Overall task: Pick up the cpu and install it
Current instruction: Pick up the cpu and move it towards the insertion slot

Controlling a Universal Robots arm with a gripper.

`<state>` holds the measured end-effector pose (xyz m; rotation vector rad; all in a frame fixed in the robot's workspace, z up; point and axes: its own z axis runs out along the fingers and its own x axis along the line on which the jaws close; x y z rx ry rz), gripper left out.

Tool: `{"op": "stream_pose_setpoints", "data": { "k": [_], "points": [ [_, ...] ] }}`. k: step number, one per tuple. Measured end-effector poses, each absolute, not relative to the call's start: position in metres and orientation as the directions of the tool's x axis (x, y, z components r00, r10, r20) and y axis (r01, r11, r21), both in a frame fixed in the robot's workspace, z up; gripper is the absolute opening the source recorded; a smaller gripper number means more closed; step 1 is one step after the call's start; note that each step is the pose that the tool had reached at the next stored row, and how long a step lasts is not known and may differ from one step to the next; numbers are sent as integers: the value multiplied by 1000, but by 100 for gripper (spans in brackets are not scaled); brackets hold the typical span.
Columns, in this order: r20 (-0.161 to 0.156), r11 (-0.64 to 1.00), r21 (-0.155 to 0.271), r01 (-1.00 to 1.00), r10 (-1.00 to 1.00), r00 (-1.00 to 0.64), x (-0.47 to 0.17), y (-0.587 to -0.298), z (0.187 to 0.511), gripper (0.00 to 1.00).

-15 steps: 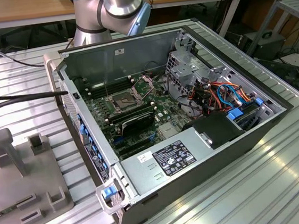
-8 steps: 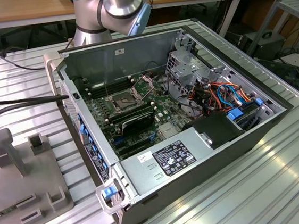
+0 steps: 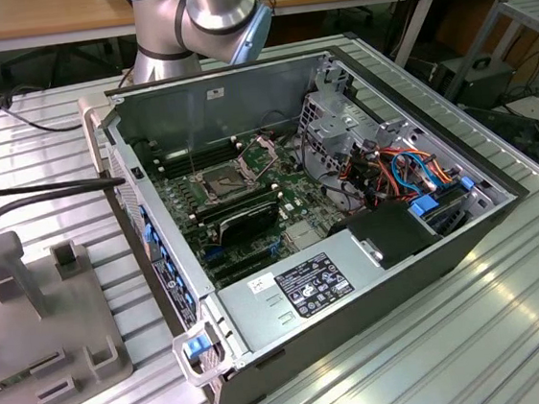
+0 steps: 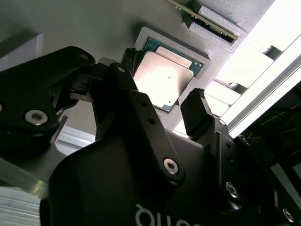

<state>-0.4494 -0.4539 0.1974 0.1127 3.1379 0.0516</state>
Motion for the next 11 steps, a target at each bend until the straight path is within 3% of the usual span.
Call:
{"op": "stream_pose_setpoints", "data": {
  "k": [11],
  "points": [
    [0,998,32,59,59,-998,-449,-454,192,66]
  ]
}}
